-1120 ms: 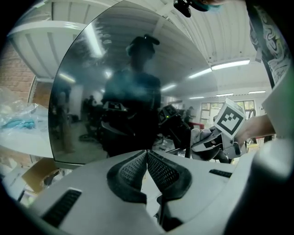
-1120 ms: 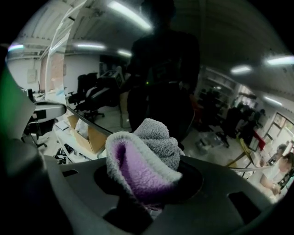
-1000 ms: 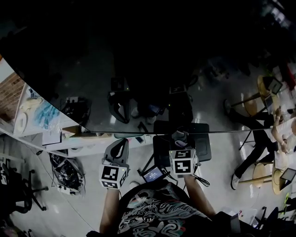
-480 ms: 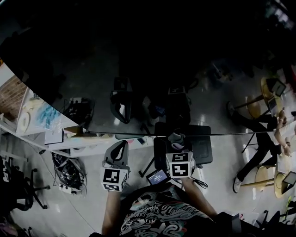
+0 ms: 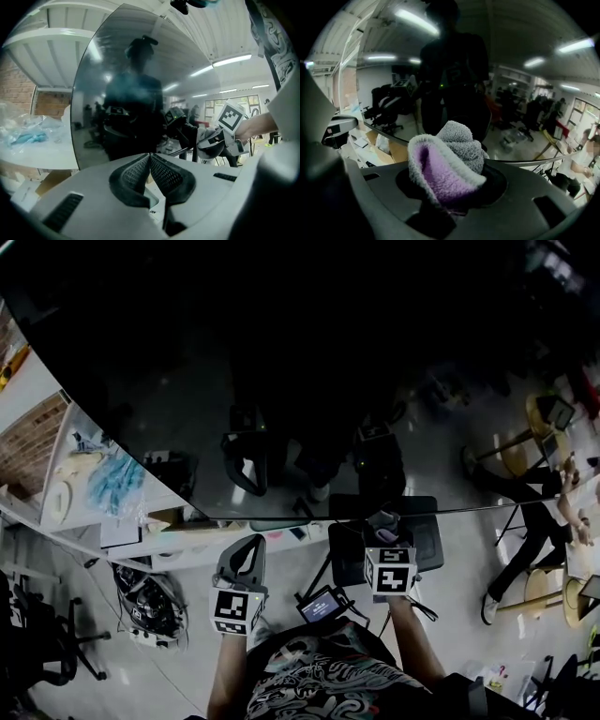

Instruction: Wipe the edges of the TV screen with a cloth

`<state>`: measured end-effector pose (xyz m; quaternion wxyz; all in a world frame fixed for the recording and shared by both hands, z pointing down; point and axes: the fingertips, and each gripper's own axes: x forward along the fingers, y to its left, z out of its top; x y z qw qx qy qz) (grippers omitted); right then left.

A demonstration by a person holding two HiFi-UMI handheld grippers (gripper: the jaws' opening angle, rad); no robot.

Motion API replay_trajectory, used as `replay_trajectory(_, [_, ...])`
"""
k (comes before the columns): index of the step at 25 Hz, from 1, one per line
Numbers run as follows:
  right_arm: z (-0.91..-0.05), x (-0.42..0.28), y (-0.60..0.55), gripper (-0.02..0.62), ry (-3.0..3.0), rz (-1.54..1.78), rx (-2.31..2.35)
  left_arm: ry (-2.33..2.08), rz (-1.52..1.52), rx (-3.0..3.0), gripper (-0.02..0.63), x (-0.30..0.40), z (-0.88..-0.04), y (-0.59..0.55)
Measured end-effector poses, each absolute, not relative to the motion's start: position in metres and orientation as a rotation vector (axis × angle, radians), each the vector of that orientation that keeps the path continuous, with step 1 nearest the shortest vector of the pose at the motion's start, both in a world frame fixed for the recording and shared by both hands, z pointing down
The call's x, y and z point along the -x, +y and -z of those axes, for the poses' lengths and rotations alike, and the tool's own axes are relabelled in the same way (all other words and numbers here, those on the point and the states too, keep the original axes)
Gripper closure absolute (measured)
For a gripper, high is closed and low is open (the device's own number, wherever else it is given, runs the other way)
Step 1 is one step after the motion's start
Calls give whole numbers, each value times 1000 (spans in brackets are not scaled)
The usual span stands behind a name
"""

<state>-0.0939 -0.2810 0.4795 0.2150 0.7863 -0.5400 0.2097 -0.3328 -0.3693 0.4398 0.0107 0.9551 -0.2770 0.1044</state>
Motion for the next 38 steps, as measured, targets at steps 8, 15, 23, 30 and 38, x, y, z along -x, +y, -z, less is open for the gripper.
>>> replay_trajectory(8, [-484, 111, -294, 387, -1430, -582, -2213, -836, -299, -2987, 588, 364, -441, -384])
replay_trajectory(15, [-484, 121, -302, 387, -1411, -571, -2229, -789, -334, -3048, 588, 371, -441, -393])
replay_trajectory(23, [-482, 136, -309, 387, -1434, -572, -2236, -734, -313, -3052, 588, 378, -441, -393])
replay_trajectory(30, [-481, 154, -319, 387, -1464, -563, -2214, -726, -312, -3053, 588, 387, -440, -394])
replay_trajectory(38, [-481, 167, -325, 387, -1461, -571, -2213, -747, -310, -3050, 588, 414, -441, -400])
